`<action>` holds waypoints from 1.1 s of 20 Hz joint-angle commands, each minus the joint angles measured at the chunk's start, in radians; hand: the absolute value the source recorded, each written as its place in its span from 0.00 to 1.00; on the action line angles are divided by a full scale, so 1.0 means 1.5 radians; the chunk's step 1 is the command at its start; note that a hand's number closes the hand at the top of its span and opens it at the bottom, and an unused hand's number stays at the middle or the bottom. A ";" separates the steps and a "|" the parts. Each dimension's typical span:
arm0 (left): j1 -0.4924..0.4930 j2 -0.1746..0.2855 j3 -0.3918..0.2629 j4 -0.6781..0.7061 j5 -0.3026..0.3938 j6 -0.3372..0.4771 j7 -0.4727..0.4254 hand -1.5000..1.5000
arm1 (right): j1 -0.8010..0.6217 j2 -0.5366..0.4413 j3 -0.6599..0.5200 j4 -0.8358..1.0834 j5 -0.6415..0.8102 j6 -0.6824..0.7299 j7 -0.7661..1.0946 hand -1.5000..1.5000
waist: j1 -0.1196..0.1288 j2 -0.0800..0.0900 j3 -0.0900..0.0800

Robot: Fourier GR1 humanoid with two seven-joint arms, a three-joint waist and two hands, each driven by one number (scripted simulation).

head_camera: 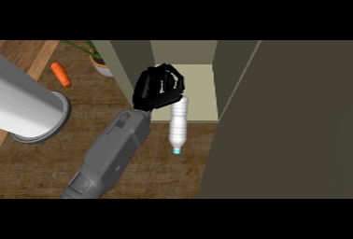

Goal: Pick up the bottled water, place it into the cabinet and close the cabinet

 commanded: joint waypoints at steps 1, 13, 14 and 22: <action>0.122 0.000 -0.014 -0.140 0.023 0.006 0.017 1.00 | 0.019 -0.004 0.015 -0.033 0.038 -0.008 0.004 0.00 | 0.022 -0.008 0.001; 0.473 0.088 -0.114 -0.549 0.037 0.001 0.093 1.00 | -0.038 -0.064 0.047 -0.084 -0.009 0.065 0.081 1.00 | 0.030 -0.005 0.000; 0.495 0.090 -0.137 -0.585 0.022 0.024 0.115 1.00 | -0.076 -0.044 0.042 -0.038 -0.029 0.079 0.079 1.00 | 0.037 -0.002 0.000; 0.690 0.182 -0.120 -0.797 0.042 0.011 0.102 1.00 | -0.147 -0.006 0.109 -0.087 -0.017 0.111 0.175 1.00 | 0.025 -0.002 -0.002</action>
